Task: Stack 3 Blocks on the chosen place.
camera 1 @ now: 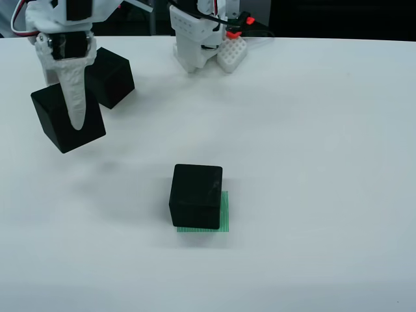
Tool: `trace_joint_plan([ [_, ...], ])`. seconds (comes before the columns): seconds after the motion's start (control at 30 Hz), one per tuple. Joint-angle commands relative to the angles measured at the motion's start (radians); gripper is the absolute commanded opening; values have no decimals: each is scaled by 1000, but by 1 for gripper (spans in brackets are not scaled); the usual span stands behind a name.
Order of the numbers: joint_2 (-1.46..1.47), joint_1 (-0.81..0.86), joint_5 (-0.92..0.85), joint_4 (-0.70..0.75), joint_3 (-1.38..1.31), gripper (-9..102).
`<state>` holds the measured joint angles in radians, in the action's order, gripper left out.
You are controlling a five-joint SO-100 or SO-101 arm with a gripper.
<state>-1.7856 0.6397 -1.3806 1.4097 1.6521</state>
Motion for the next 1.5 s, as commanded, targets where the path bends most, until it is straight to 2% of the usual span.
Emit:
trace_joint_plan([
  [0.0, -126, -75, 9, 64, -46, 18],
  [0.13, -130, -183, 12, 160, -161, 18],
  [0.4, -32, -377, 57, 161, -284, 18],
  [0.63, 67, -491, 63, 163, -255, 18],
  [1.47, 290, -560, 98, 160, -362, 18],
])
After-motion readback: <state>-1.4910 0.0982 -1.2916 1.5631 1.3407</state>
